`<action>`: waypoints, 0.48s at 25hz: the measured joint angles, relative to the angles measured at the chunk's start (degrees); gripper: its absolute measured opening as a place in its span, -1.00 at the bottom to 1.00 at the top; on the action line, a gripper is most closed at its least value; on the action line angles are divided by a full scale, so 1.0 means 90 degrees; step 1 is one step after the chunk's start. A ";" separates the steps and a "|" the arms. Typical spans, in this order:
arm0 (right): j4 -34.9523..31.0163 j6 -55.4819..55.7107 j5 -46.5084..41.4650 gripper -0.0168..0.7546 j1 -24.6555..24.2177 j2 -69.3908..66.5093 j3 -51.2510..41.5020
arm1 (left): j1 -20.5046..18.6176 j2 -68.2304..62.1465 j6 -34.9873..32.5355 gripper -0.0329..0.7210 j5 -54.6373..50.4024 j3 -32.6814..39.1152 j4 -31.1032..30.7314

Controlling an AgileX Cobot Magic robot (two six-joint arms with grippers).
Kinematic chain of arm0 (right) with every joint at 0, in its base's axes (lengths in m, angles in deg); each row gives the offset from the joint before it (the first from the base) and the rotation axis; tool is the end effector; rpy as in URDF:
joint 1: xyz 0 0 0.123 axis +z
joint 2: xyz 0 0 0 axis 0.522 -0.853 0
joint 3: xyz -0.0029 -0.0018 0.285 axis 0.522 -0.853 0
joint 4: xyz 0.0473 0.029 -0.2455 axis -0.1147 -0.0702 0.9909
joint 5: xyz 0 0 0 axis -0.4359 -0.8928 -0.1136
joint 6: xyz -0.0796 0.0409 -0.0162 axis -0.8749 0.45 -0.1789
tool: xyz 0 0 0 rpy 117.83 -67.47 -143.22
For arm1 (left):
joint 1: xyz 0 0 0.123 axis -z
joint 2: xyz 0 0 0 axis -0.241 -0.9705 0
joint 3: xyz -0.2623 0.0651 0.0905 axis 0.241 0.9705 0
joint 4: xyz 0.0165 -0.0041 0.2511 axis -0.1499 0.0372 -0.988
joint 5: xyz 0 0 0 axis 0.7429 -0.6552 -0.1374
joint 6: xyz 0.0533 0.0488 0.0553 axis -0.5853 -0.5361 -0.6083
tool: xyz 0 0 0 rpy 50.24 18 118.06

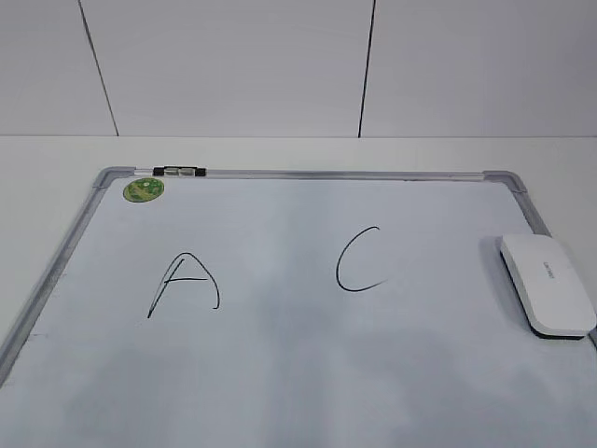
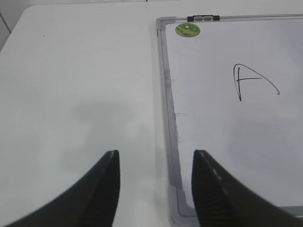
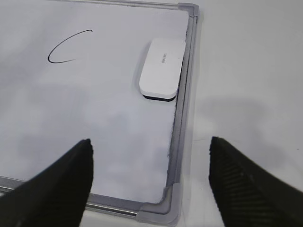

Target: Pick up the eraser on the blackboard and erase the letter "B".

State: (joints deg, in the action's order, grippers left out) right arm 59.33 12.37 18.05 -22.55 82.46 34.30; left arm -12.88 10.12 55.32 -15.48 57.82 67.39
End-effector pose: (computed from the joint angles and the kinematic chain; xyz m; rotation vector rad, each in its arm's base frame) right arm -0.0106 -0.0040 0.2699 -0.1825 2.1080 0.0471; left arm -0.0064 -0.0064 0.2756 0.0581 2.0935 -0.0887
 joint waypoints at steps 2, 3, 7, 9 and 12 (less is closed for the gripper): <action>0.0046 0.0000 0.0000 0.58 0.0000 0.0000 0.0000 | 0.0000 0.0000 0.0000 0.05 0.0000 0.0000 0.0000; 0.0046 0.0000 0.0000 0.58 -0.0004 0.0000 0.0000 | 0.0000 0.0000 0.0000 0.05 0.0000 0.0000 0.0000; 0.0067 0.0000 0.0000 0.58 -0.0141 0.0000 0.0000 | 0.0000 0.0000 0.0000 0.04 0.0000 0.0000 0.0000; 0.0077 0.0000 0.0000 0.58 -0.0434 0.0000 0.0000 | 0.0000 0.0000 0.0000 0.04 0.0000 0.0000 0.0000; 0.0081 0.0000 0.0000 0.58 -0.0630 0.0000 0.0000 | 0.0000 0.0000 0.0000 0.03 0.0000 0.0000 0.0000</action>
State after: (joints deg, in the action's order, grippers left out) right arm 60.07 12.37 18.05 -28.22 82.46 34.30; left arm -12.88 10.12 55.32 -15.48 57.82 67.39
